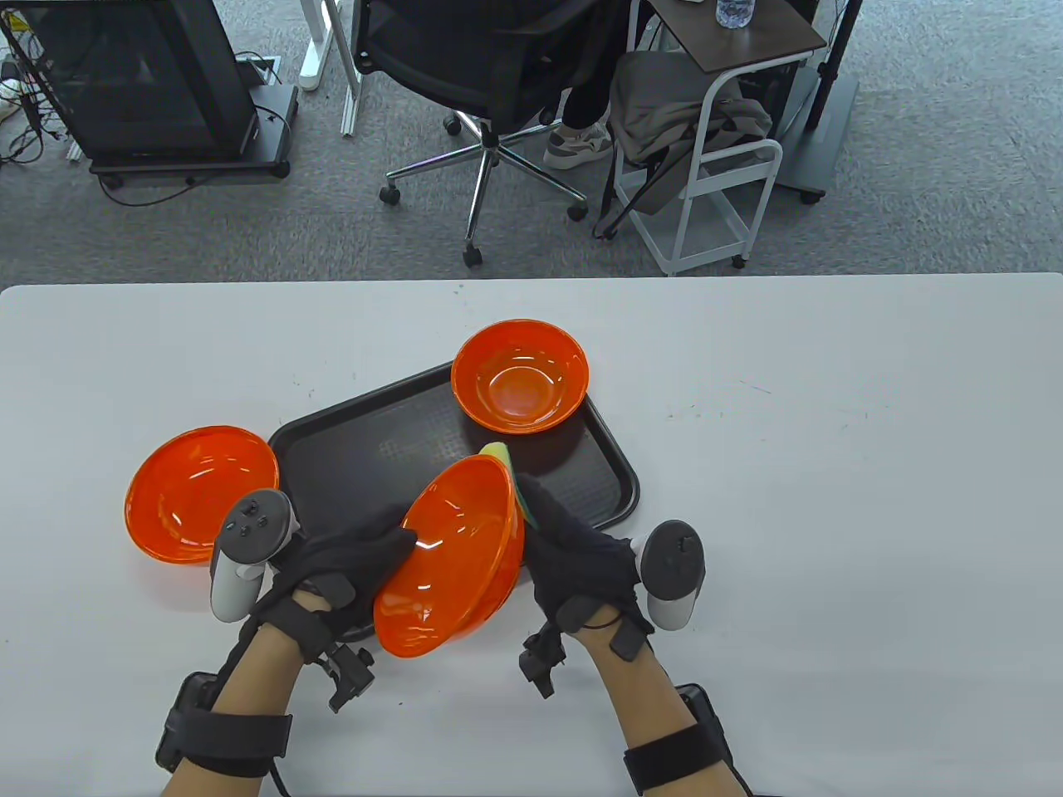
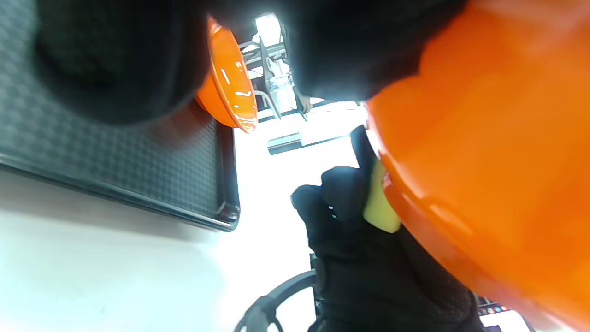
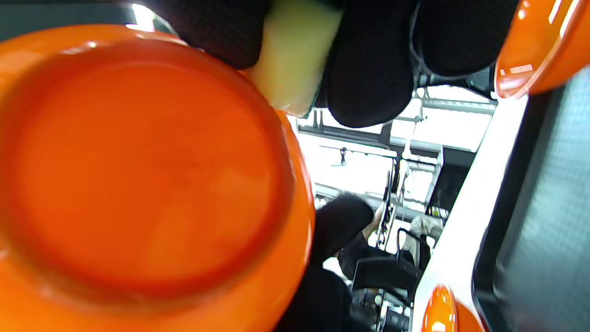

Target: Wipe bowl with sponge

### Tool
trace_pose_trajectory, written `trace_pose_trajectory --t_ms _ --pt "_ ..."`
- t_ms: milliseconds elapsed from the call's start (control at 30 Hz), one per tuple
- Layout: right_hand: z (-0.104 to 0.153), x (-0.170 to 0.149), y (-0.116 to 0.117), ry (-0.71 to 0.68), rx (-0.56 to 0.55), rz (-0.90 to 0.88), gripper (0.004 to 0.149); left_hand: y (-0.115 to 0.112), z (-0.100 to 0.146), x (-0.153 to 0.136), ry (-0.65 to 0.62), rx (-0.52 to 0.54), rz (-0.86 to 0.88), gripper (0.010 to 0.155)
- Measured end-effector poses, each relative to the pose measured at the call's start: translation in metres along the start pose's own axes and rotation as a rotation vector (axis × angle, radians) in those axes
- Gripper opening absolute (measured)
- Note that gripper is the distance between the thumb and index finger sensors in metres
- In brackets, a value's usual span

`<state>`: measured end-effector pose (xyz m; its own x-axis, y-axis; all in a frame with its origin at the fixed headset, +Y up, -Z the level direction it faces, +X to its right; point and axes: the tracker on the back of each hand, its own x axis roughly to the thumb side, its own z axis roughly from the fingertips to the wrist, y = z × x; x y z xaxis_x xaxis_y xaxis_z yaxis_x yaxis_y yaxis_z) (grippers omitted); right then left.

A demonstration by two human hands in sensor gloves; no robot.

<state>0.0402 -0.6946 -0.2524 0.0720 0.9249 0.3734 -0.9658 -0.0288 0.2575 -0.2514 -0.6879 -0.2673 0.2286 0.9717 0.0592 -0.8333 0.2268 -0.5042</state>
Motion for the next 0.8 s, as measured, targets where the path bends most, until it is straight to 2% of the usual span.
trace_pose_trajectory --t_ms 67,167,333,533,800 --pt "0.001 -0.002 0.008 0.025 0.065 -0.022 0.050 -0.004 -0.001 0.001 -0.031 0.000 0.029 0.059" --pt "0.003 -0.003 0.017 0.054 0.062 -0.106 0.051 -0.004 -0.002 0.000 -0.035 0.026 0.016 0.059" --pt "0.005 -0.006 0.029 0.082 0.125 -0.138 0.051 -0.006 -0.002 0.002 -0.111 0.106 0.024 0.059" --pt "0.005 -0.005 0.045 0.104 0.242 -0.158 0.053 0.002 0.004 0.009 -0.164 0.294 -0.030 0.057" --pt "0.004 0.001 0.052 0.089 0.280 -0.158 0.054 0.032 0.017 0.003 -0.084 0.536 -0.125 0.056"
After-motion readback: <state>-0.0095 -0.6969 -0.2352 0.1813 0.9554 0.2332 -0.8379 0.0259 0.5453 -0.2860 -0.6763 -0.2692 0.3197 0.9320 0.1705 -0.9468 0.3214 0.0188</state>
